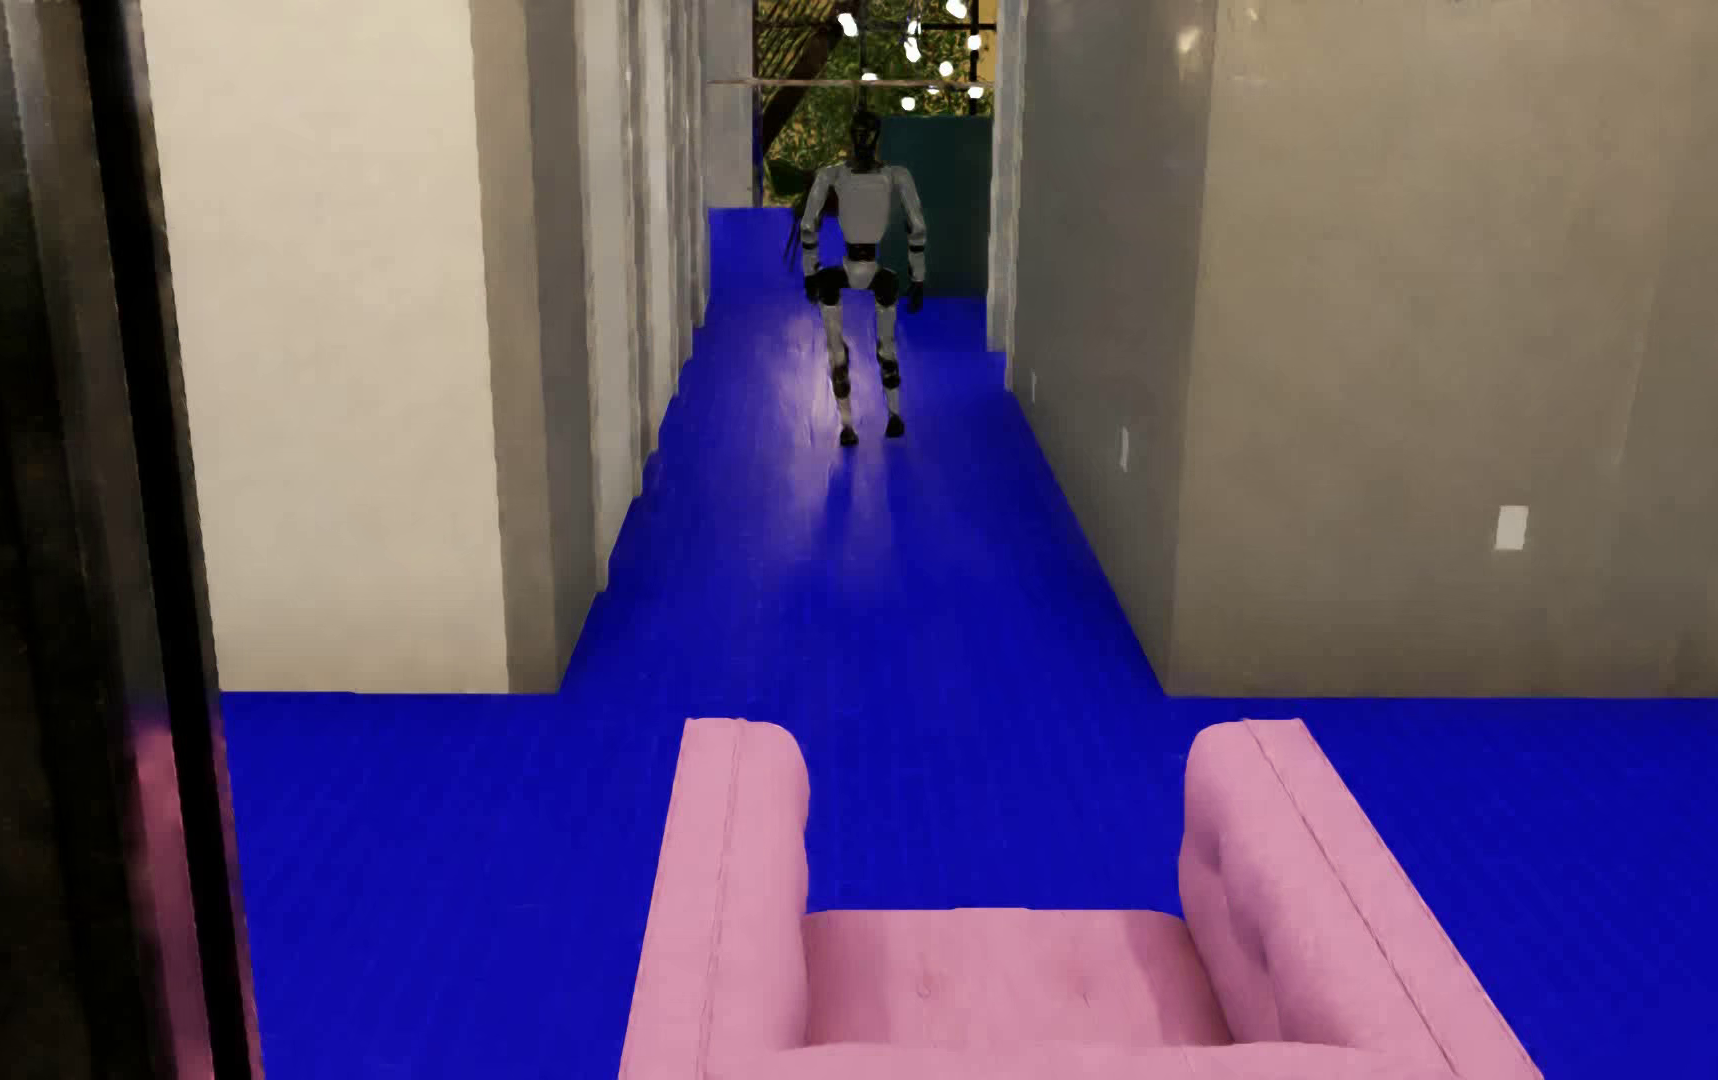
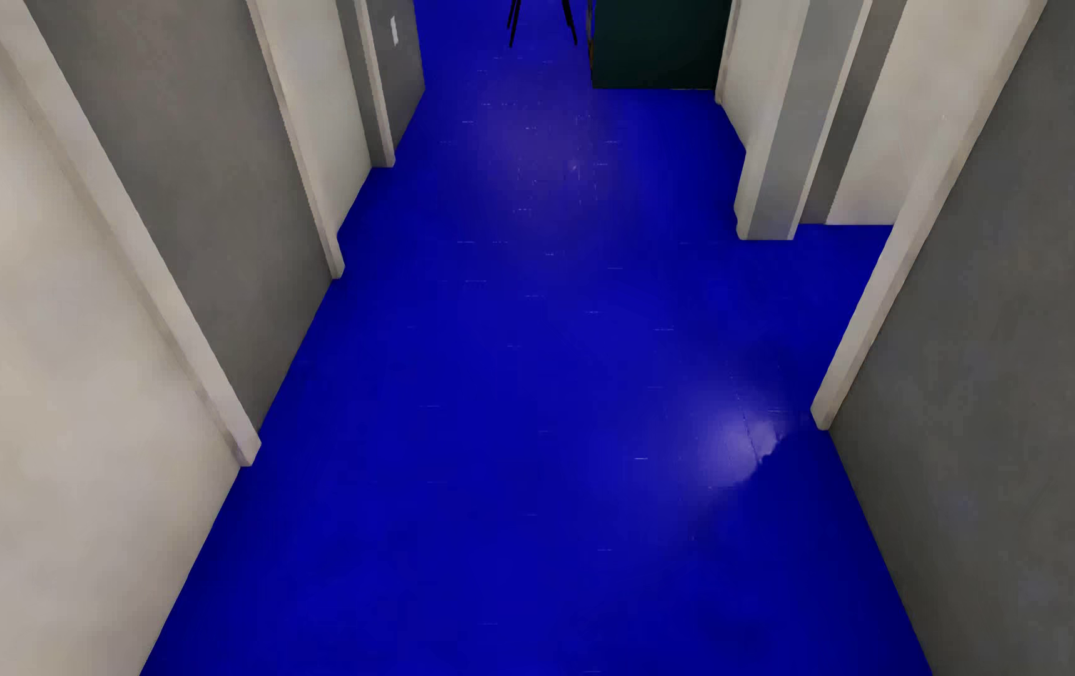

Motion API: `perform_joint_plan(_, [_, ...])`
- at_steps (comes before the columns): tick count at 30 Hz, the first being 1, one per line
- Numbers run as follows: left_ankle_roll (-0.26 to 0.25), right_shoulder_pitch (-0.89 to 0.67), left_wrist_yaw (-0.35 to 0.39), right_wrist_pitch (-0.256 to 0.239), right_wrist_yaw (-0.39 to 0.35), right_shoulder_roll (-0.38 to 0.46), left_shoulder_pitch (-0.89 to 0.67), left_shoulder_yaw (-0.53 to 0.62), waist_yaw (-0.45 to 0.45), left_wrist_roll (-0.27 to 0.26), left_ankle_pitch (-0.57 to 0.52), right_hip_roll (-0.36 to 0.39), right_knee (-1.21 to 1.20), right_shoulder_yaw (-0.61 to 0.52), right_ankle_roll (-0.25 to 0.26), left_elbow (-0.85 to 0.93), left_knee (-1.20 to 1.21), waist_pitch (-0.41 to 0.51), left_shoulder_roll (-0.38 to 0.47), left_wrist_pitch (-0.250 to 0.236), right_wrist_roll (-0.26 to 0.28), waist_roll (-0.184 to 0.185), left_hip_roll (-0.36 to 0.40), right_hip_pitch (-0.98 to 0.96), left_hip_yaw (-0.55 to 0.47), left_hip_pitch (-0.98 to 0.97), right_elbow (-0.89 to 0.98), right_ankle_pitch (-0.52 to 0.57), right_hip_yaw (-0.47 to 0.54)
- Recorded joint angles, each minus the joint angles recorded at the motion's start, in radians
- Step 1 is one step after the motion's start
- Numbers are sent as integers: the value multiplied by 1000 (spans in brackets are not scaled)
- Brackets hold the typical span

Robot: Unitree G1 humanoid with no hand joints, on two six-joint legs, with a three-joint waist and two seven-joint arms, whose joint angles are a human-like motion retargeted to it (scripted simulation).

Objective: Walk to the light pink armchair

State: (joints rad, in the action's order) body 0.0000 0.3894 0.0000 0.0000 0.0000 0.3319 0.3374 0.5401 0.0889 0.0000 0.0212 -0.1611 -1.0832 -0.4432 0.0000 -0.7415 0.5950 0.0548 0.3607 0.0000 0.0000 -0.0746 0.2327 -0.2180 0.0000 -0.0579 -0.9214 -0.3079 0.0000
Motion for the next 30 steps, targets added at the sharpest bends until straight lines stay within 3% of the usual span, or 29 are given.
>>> perform_joint_plan(3, [0,104,0,0,0,-9,-33,-149,90,0,142,-27,472,4,0,220,24,-28,23,0,0,5,-17,-107,0,108,-17,112,0])
perform_joint_plan(5, [0,168,0,0,0,-23,-58,-208,125,0,222,-76,612,2,0,299,58,-53,33,0,0,-8,-63,-142,0,163,2,109,0])
perform_joint_plan(7, [0,212,0,0,0,-25,-54,-235,162,0,261,-102,568,-41,0,315,98,-55,31,0,0,-14,-140,-143,0,244,19,121,0])
perform_joint_plan(9, [0,206,0,0,0,-29,-19,-250,187,0,224,-102,410,-84,0,270,153,-78,10,0,0,-13,-223,-188,0,271,-3,299,0])
perform_joint_plan(10, [0,183,0,0,0,-34,-7,-264,180,0,177,-92,325,-92,0,207,204,-75,-15,0,0,0,-265,-196,0,266,-33,334,0])
perform_joint_plan(14, [0,58,0,0,0,-3,-43,-70,146,0,-186,-70,253,-52,0,-119,337,-28,-27,0,0,6,-312,-100,0,134,18,172,0])
perform_joint_plan(18, [0,6,0,0,0,67,46,-81,76,0,-538,-62,307,111,0,-159,271,-18,14,0,0,12,-318,7,0,12,190,95,0])
perform_joint_plan(21, [0,1,0,0,0,87,78,-104,50,0,-545,-53,314,320,0,-130,196,-25,50,0,0,33,-339,67,0,12,200,54,0])
perform_joint_plan(23, [0,-14,0,0,0,102,73,-120,42,0,-543,-55,309,401,0,-126,153,-29,60,0,0,47,-351,88,0,-3,172,27,0])
perform_joint_plan(30, [0,-30,0,0,0,137,31,-187,-40,0,-335,-92,281,333,0,-68,63,-10,71,0,0,38,-336,105,0,-66,144,-23,0])
